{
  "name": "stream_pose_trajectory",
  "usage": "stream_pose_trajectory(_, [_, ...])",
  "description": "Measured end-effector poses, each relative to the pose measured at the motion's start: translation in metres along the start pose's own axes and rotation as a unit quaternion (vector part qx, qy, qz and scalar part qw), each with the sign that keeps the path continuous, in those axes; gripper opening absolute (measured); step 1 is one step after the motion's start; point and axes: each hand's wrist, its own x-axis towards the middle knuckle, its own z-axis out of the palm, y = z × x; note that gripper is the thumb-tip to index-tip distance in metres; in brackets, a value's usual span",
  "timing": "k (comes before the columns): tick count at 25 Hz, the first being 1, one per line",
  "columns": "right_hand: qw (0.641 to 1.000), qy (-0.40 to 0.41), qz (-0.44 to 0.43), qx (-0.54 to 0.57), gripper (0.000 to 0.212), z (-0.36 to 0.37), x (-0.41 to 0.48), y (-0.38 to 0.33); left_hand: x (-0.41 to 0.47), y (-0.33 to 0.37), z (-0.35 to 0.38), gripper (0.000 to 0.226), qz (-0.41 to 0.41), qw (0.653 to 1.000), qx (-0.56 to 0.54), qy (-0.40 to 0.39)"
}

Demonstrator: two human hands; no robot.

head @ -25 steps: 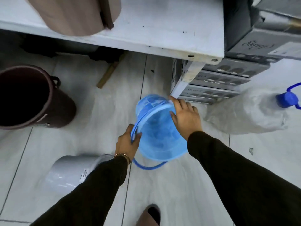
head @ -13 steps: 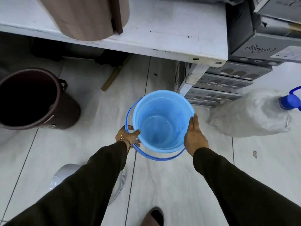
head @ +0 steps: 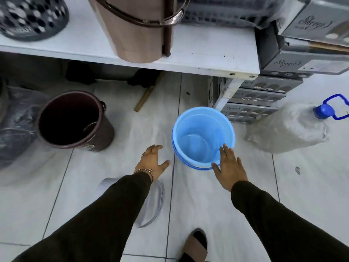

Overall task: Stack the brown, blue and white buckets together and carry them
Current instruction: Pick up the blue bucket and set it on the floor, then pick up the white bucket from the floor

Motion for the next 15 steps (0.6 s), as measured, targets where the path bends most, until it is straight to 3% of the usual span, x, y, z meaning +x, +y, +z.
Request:
stream_pose_trajectory(5, [0.999, -0.007, 0.002, 0.052, 0.071, 0.057, -0.078, -0.054, -0.050, -0.051, -0.018, 0.048, 0.113, 0.974, 0.168, -0.098])
stream_pose_trajectory(7, [0.997, -0.040, 0.003, 0.069, 0.073, 0.105, -0.102, -0.080, -0.057, -0.084, -0.006, 0.058, 0.180, 0.915, 0.328, -0.154])
stream_pose_trajectory(10, [0.988, -0.132, -0.013, 0.079, 0.073, 0.178, -0.111, -0.121, -0.046, -0.123, 0.012, 0.068, 0.221, 0.782, 0.550, -0.191])
stream_pose_trajectory(15, [0.971, -0.160, -0.021, 0.176, 0.064, 0.274, -0.067, -0.197, 0.007, -0.169, 0.033, 0.049, 0.313, 0.669, 0.662, -0.128])
